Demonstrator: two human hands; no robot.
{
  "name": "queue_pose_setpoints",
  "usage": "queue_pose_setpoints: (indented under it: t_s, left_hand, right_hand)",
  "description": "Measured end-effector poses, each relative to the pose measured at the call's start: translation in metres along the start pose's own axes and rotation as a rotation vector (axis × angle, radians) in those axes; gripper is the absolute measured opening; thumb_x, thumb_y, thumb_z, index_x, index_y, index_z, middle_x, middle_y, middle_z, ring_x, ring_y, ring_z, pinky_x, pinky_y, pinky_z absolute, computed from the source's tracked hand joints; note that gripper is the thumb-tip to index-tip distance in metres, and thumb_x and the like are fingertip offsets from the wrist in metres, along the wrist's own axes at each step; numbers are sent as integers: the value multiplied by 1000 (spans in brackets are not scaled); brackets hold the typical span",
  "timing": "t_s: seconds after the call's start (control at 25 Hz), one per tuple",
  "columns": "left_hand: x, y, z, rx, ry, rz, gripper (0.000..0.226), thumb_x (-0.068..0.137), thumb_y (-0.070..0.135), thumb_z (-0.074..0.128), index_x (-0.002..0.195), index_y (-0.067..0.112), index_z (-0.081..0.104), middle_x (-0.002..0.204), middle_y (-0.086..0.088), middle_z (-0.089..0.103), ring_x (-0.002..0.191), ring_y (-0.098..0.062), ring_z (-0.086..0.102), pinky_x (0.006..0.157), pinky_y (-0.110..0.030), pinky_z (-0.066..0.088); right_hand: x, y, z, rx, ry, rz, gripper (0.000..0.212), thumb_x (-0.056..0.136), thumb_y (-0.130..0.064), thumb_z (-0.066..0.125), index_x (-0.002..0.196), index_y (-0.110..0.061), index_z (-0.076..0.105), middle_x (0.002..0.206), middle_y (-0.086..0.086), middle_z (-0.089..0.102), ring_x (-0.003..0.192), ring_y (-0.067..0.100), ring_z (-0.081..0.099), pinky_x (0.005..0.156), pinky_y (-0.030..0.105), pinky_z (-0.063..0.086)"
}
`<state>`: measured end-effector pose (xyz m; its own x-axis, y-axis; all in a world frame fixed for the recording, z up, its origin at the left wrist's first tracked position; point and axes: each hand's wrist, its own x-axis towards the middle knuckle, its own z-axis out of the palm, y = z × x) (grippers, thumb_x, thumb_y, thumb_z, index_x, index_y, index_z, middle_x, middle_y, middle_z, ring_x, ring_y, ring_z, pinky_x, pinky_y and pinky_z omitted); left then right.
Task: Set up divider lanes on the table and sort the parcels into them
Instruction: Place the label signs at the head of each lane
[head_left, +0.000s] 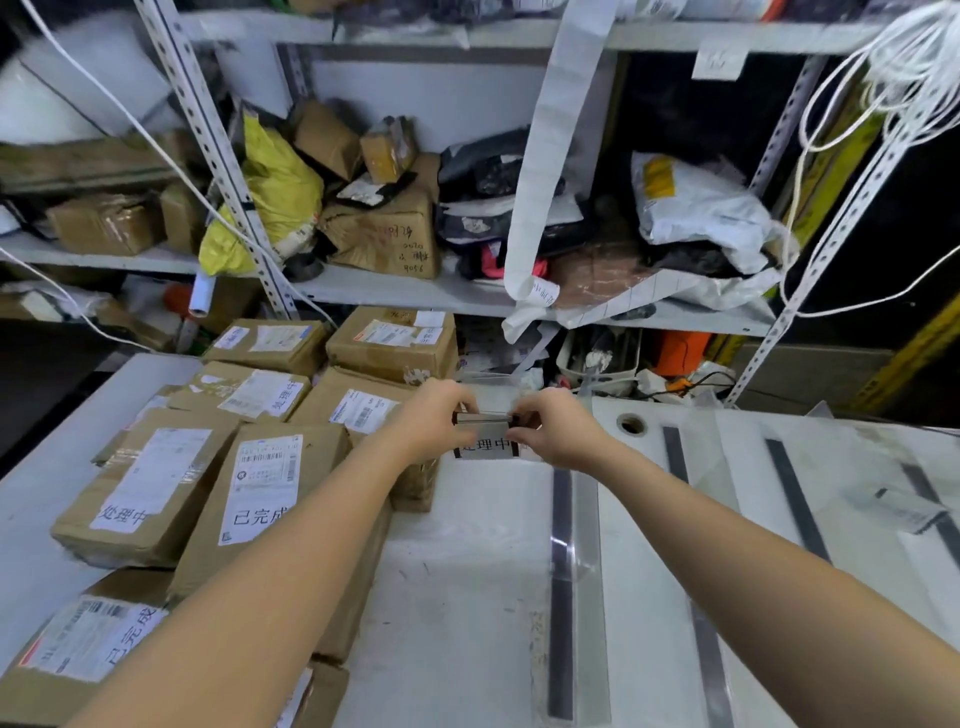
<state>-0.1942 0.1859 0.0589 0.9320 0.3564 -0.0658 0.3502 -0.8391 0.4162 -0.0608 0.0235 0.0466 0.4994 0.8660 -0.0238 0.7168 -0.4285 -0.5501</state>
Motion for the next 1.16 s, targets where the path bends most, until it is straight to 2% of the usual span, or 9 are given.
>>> queue_pose_setpoints:
  t_s: [0.2,0.28,0.36,0.44,0.48,0.52,0.68,1.0,1.16]
  left_hand:
    - [11,30,-28,-24,76,95,20,78,29,86,94,28,74,88,12,66,83,-11,61,67,-28,48]
    - [18,43,-34,-50,90,126,20,77,30,87,92,29,73,85,13,65,80,-9,61,66,-28,51]
    - [27,53,-35,-94,105,134,23,74,31,89,91,27,73,85,12,66,79,-7,62,66,-26,51]
    - [35,62,-31,-129,128,132,26,71,32,92,86,25,72,84,9,66,76,-7,61,64,-22,47]
    - [39,68,-28,-136,132,139,27,70,33,93,84,23,72,83,8,66,76,-6,62,64,-21,47]
    - [43,72,-25,-144,128,150,29,68,34,94,84,21,74,83,8,67,77,-5,63,64,-20,48]
    - [59,86,-24,-140,89,192,28,68,31,94,87,20,78,82,9,70,78,-5,66,68,-21,54]
    - [76,106,-21,-129,96,263,8,86,18,81,93,17,78,90,4,70,84,-17,67,75,-34,59]
    - [78,137,-15,-121,66,281,10,91,17,75,101,15,76,95,3,73,91,-17,67,83,-38,59]
  right_hand:
    - [-12,-3,-54,19,92,-27,10,89,-22,78,89,-12,78,82,2,74,79,19,69,79,42,59]
    - [-22,1,-69,25,140,-24,13,87,-23,80,87,-10,77,80,2,74,76,17,69,75,37,59]
    - [-31,8,-80,24,188,-8,17,86,-25,82,81,-11,75,76,0,73,66,7,66,63,27,55]
    - [-40,17,-87,50,247,38,18,83,-26,85,79,-14,72,71,-4,69,54,0,59,50,13,43]
    - [-45,22,-91,69,274,63,19,81,-27,87,81,-14,73,70,-5,68,52,-1,57,48,11,41]
    - [-50,27,-95,80,290,80,20,80,-27,88,82,-14,74,71,-4,69,54,-1,58,49,12,42]
    - [-70,50,-110,46,336,168,26,81,-28,86,99,-11,79,88,-1,76,79,10,69,76,28,58]
    - [-115,105,-131,63,439,269,16,91,-21,76,105,-12,78,97,-2,74,86,12,66,76,26,58]
    - [-134,131,-139,90,464,295,18,94,-19,73,112,-15,76,101,-2,72,91,12,66,78,27,59]
